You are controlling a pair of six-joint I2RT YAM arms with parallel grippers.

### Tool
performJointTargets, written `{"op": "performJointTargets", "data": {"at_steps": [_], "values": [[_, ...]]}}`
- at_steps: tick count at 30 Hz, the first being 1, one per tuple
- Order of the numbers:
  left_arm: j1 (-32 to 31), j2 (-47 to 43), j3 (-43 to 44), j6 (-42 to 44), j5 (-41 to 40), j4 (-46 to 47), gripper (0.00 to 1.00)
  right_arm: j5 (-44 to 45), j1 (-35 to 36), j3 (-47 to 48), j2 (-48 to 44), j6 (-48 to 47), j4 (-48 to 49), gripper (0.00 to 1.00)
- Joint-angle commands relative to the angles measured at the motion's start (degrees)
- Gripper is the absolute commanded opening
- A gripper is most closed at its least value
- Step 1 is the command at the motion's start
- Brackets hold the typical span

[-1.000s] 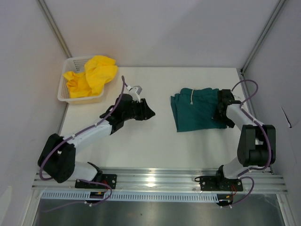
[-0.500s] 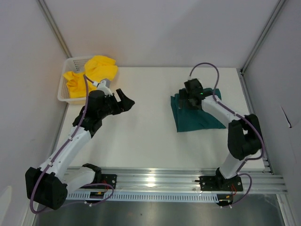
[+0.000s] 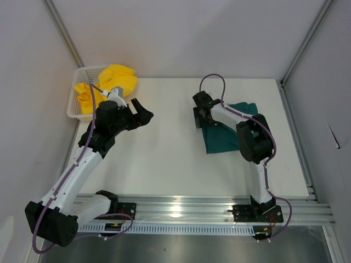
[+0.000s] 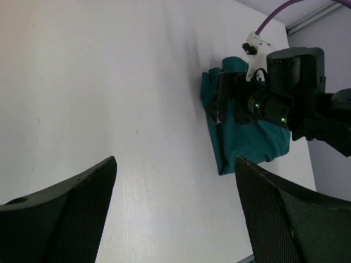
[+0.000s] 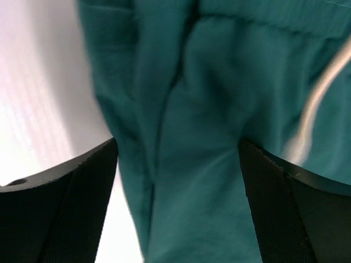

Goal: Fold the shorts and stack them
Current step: Neatly place the folded shorts to the corner

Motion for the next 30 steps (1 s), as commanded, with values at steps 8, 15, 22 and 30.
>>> {"op": "performJointTargets", "data": {"at_steps": [8, 15, 22, 30], "values": [[2.46, -0.19, 1.36, 0.45, -2.13, 0.17, 0.89, -1.69, -15.10, -6.04, -1.60, -0.73, -2.03, 0.83], [7.21, 1.40, 5.30, -1.04, -5.64, -1.23, 0.95, 0.05, -18.12, -7.37, -5.82, -1.26, -1.49, 0.91], [13.09, 6.66, 11.11, -9.30, -14.95, -2.20, 0.99, 6.55, -14.00, -15.09, -20.83, 4.70, 3.41, 0.99], [20.21, 20.89, 19.46, -16.95, -18.74, -7.56, 0.99, 4.65, -8.27, -29.94, -40.69, 10.52, 15.09, 0.99]]}}
